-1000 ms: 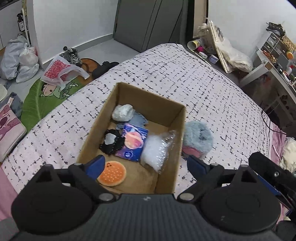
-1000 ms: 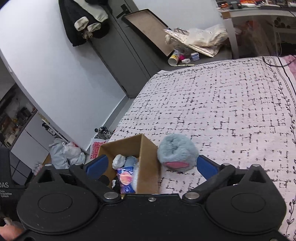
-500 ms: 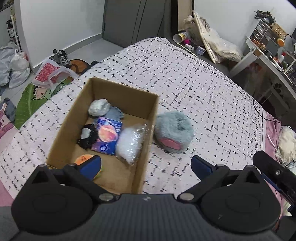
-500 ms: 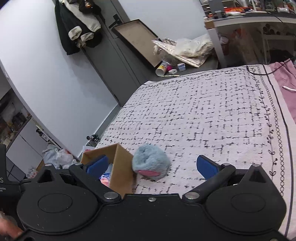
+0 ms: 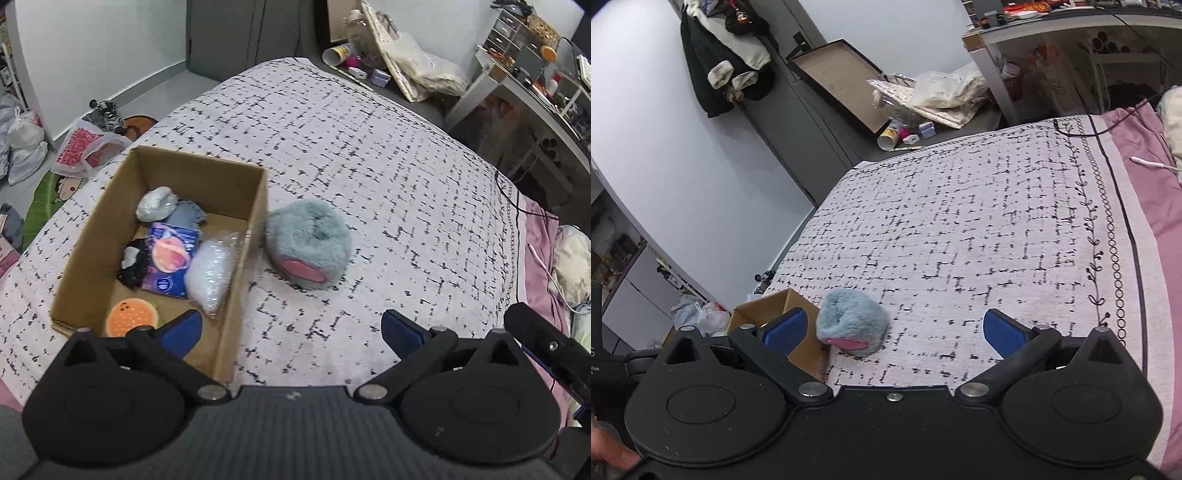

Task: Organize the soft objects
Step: 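Withdraw both tools from the box toward the pale-blue fluffy plush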

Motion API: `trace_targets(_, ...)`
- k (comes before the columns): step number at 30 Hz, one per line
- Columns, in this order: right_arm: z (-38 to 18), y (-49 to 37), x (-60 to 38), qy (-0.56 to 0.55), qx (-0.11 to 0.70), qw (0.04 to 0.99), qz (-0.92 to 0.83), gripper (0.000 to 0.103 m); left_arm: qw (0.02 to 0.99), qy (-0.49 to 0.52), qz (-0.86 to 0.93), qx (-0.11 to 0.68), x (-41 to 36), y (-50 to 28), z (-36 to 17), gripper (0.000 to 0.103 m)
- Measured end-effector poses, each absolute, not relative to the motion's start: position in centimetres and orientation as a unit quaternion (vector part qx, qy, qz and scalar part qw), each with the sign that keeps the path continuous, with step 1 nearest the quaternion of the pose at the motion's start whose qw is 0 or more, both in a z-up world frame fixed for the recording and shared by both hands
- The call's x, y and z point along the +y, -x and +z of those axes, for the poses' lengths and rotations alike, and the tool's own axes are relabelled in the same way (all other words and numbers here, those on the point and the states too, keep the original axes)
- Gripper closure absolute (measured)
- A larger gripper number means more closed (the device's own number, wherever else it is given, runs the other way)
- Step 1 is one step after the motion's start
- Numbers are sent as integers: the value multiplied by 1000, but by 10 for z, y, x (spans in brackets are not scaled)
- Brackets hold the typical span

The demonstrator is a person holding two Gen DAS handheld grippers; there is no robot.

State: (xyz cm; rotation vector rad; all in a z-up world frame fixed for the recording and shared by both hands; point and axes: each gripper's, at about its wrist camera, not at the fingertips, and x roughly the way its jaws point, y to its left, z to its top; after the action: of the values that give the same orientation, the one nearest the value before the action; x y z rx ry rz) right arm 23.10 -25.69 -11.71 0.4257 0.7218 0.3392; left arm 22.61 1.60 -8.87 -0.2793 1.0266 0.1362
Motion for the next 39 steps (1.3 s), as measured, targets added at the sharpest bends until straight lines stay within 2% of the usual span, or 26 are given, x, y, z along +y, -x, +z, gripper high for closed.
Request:
trace_targets(10,-135,-238,-280,-247,350,890,153,2,869,118,39,479,-16,-241,-92,4)
trace_targets(12,-139,-242,-281,-251,353,888,154,7,870,117,37,477,-21,-243,-94,4)
trace_targets(18,-154,-253,-286,-275,373,871,161,23,870,114,32,478,-34,-254,-101,18)
trace_targets(23,-170,-268,-292,-300,393,855,160,31,866,115,40,486,-38,-266,-113,33)
trace_targets(30,-185,-280,-290,-311,411,841,163,31,865,110,67,486,-32,-287,-126,37)
trace_targets(32,-188,-284,-288,-312,416,838,166,31,865,109,75,484,-30,-292,-128,43)
trace_targets(39,-199,-297,-285,-316,428,829,172,32,863,121,119,477,-18,-307,-137,50)
